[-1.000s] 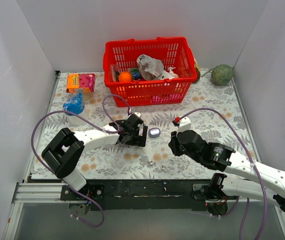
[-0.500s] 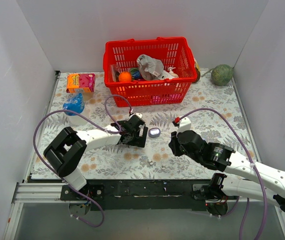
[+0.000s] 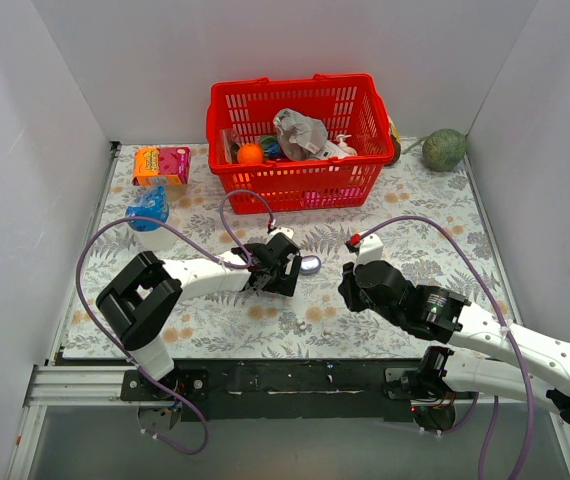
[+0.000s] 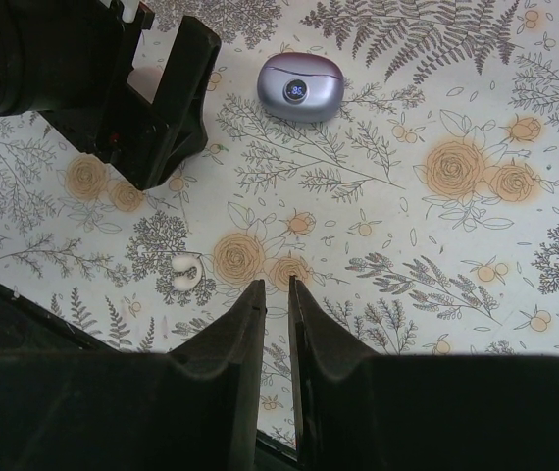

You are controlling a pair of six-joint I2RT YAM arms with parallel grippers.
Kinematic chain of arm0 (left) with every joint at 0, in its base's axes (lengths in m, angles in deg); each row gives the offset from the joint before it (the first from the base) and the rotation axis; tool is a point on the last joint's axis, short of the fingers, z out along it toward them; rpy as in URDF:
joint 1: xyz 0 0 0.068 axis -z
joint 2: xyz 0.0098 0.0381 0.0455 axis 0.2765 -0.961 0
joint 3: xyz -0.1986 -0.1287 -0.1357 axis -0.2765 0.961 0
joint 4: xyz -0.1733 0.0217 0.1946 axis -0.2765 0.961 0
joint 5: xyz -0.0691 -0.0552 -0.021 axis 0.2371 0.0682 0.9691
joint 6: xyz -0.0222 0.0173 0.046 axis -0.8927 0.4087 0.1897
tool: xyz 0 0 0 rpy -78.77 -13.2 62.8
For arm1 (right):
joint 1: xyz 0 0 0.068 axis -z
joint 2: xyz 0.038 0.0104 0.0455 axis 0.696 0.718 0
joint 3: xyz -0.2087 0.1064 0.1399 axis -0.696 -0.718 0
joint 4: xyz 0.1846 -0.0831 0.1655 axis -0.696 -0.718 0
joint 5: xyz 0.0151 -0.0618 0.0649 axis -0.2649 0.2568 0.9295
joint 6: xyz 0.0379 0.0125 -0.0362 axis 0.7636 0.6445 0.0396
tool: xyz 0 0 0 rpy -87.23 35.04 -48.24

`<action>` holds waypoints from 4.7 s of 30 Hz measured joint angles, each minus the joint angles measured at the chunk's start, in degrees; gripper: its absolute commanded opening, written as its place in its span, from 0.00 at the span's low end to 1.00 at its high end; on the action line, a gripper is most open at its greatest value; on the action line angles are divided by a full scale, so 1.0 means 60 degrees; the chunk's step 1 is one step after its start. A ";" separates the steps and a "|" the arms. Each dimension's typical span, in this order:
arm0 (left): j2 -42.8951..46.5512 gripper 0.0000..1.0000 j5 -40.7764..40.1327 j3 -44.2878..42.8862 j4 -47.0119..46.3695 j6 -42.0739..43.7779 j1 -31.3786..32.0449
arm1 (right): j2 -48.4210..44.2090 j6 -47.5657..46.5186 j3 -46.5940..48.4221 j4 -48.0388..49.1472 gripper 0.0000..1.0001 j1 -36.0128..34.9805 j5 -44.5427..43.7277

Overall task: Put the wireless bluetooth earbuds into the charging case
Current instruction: Pick up the charging case at the center of the board, then open the charging case, then adjust the charging case.

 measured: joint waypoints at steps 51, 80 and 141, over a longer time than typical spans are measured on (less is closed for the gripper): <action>0.8422 0.00 0.4466 0.7566 -1.0877 0.4233 0.0368 | 0.3024 -0.0674 0.4218 -0.0339 0.84 0.0867 0.4645; 0.8615 0.00 0.4397 0.7122 -1.0142 0.5628 0.0732 | 0.4080 -0.0754 0.4517 -0.0637 0.83 0.1107 0.4972; 0.8499 0.58 0.3799 0.6743 -0.9843 0.5362 0.0798 | 0.4003 -0.1217 0.4561 -0.0514 0.01 0.1519 0.5533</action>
